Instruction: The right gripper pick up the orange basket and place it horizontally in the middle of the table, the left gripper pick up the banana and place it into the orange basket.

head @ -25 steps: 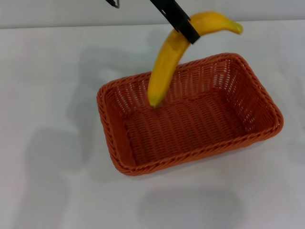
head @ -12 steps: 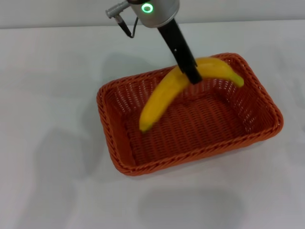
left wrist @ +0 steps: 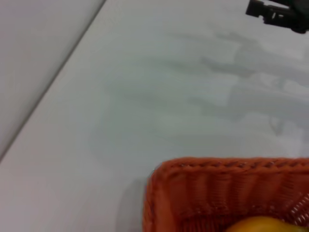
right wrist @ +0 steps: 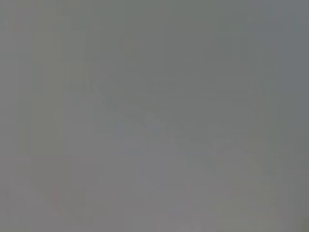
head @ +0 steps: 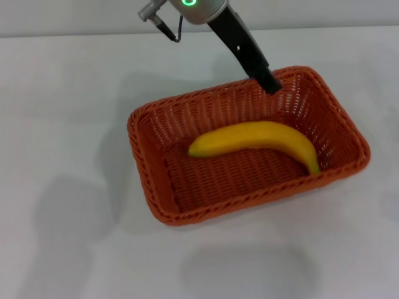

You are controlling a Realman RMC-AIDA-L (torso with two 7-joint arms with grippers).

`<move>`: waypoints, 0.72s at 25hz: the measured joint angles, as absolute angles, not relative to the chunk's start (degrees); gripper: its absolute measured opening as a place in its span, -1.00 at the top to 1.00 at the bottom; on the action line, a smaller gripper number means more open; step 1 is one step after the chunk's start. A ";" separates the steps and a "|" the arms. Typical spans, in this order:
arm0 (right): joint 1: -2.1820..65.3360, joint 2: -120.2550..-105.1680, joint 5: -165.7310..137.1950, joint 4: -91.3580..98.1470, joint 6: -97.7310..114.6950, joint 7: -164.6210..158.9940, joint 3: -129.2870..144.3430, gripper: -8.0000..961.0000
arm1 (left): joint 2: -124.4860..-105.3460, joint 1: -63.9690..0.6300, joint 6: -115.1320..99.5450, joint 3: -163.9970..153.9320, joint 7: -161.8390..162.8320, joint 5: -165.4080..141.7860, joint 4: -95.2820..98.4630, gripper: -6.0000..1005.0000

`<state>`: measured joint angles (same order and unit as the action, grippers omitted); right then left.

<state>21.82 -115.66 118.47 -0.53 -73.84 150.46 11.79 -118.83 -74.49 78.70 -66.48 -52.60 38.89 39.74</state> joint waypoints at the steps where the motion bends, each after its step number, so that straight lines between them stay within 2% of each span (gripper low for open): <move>1: 21.82 -115.64 118.47 -0.53 -73.86 150.46 11.78 -0.76 | -118.84 -74.37 79.08 -66.47 -52.53 38.92 39.81 -0.34; 5: 21.79 -115.55 118.47 -0.53 -73.91 150.46 11.78 -0.76 | -118.85 -72.74 79.37 -66.14 -52.46 40.20 42.22 -0.50; 7: 21.80 -115.56 118.48 -0.53 -73.91 150.47 11.78 -0.76 | -118.87 -70.69 79.13 -66.11 -52.44 41.23 44.85 -0.50; 12: 21.79 -115.53 118.48 -0.52 -73.92 150.46 11.78 -0.76 | -118.89 -61.42 73.88 -66.06 -52.70 45.83 52.28 -0.50; 18: 21.74 -115.49 118.47 -0.16 -73.46 150.92 11.78 -0.76 | -118.82 -47.34 53.60 -65.99 -60.31 57.99 53.34 -0.50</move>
<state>21.74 -115.49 118.47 -0.16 -73.46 150.92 11.78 -118.82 -47.34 53.60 -65.99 -60.31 57.99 53.34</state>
